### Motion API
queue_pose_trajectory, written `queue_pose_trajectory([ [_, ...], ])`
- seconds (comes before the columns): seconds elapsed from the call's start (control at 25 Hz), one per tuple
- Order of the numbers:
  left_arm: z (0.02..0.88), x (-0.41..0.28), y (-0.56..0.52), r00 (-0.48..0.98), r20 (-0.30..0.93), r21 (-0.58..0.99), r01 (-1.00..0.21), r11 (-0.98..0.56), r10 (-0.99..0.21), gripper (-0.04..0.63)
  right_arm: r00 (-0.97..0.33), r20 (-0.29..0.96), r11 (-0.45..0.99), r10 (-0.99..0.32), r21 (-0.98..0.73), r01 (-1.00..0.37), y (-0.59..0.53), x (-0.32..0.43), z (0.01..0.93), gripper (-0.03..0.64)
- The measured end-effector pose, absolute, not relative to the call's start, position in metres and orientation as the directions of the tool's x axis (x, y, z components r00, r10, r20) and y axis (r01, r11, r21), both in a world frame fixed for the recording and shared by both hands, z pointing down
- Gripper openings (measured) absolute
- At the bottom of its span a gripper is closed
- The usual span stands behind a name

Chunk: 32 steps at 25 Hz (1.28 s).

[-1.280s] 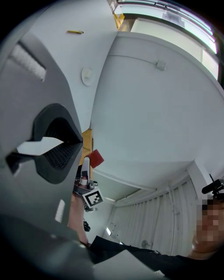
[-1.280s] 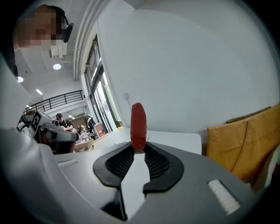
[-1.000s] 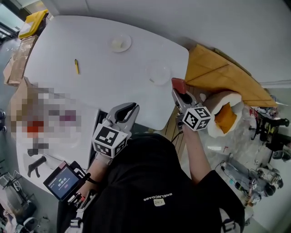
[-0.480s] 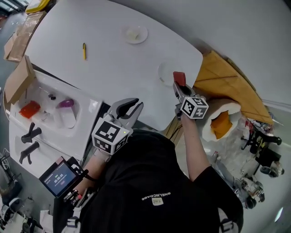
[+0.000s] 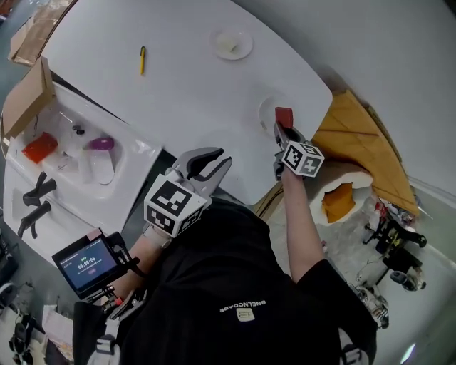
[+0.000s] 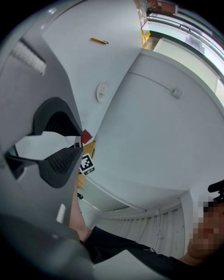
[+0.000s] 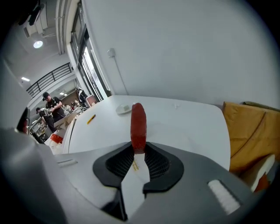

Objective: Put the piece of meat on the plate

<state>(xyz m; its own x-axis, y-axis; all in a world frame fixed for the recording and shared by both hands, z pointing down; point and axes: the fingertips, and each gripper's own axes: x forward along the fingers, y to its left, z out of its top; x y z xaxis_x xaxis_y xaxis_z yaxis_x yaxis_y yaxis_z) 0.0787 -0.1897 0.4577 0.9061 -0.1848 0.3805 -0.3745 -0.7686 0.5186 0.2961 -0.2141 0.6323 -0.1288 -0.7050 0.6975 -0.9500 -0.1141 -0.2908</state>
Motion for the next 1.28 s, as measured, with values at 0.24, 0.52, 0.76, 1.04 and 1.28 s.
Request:
queue_pose_trajectory([
  [0.24, 0.466, 0.079, -0.192, 0.903, 0.394, 0.541, -0.378, -0.752, -0.17, 0.104, -0.138, 0.749, -0.096, -0.648, -0.26, -0.961, -0.22, 0.295, 0.66, 0.08],
  [0.52, 0.467, 0.079, -0.193, 0.902, 0.395, 0.559, -0.385, -0.735, -0.172, 0.106, -0.121, 0.797, -0.076, -0.592, -0.205, -0.976, -0.219, 0.296, 0.683, 0.08],
  [0.76, 0.475, 0.076, -0.198, 0.894, 0.4, 0.553, -0.411, -0.725, -0.202, 0.106, -0.127, 0.812, -0.072, -0.57, -0.203, -0.976, -0.223, 0.294, 0.693, 0.081],
  [1.04, 0.478, 0.069, -0.194, 0.893, 0.396, 0.564, -0.419, -0.712, -0.212, 0.104, -0.122, 0.812, -0.058, -0.57, -0.188, -0.98, -0.229, 0.294, 0.69, 0.084],
  [1.28, 0.479, 0.066, -0.192, 0.892, 0.397, 0.574, -0.424, -0.7, -0.215, 0.103, -0.118, 0.826, -0.056, -0.551, -0.178, -0.982, -0.231, 0.294, 0.693, 0.094],
])
